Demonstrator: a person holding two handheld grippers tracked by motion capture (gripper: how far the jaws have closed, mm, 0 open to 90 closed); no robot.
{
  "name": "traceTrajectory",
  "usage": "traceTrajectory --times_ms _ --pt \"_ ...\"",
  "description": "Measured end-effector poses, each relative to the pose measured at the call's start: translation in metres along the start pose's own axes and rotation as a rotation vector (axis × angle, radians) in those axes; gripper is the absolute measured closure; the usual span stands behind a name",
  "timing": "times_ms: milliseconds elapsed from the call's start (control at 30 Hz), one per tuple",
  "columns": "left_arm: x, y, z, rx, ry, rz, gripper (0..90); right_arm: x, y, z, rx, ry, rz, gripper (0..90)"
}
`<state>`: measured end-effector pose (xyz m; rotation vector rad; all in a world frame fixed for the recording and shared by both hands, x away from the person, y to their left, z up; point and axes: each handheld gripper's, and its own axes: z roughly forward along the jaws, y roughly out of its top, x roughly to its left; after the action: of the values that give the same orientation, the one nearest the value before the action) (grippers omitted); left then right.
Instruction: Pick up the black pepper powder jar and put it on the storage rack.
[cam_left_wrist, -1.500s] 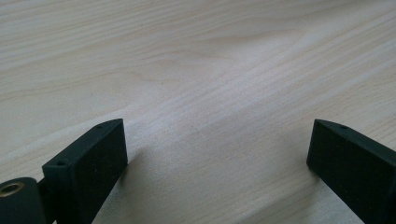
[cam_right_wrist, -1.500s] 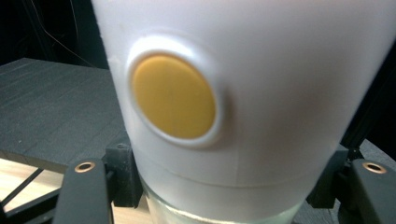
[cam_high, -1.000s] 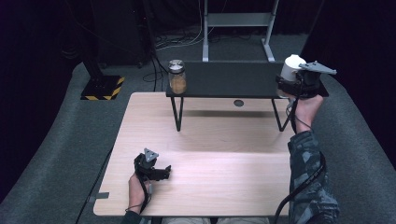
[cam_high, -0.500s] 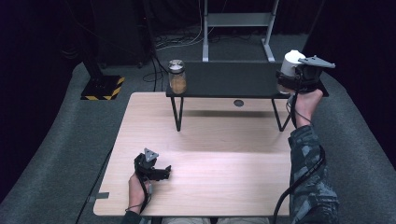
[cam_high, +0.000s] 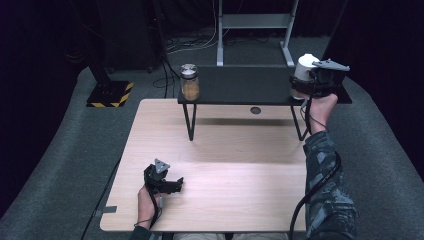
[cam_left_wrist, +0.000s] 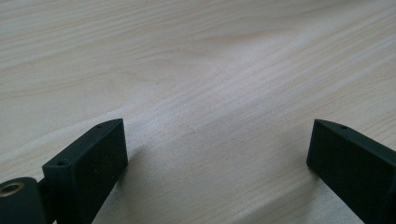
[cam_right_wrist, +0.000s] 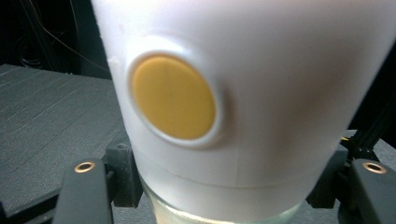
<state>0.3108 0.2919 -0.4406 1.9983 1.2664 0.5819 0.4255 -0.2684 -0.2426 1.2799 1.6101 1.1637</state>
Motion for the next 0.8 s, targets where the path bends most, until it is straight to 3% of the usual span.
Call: traceTrajectory --times_ms 800 --pt "0.001 0.000 0.000 0.002 -0.006 0.001 4.4 0.022 -0.005 0.019 -0.006 0.079 -0.006 30.1"
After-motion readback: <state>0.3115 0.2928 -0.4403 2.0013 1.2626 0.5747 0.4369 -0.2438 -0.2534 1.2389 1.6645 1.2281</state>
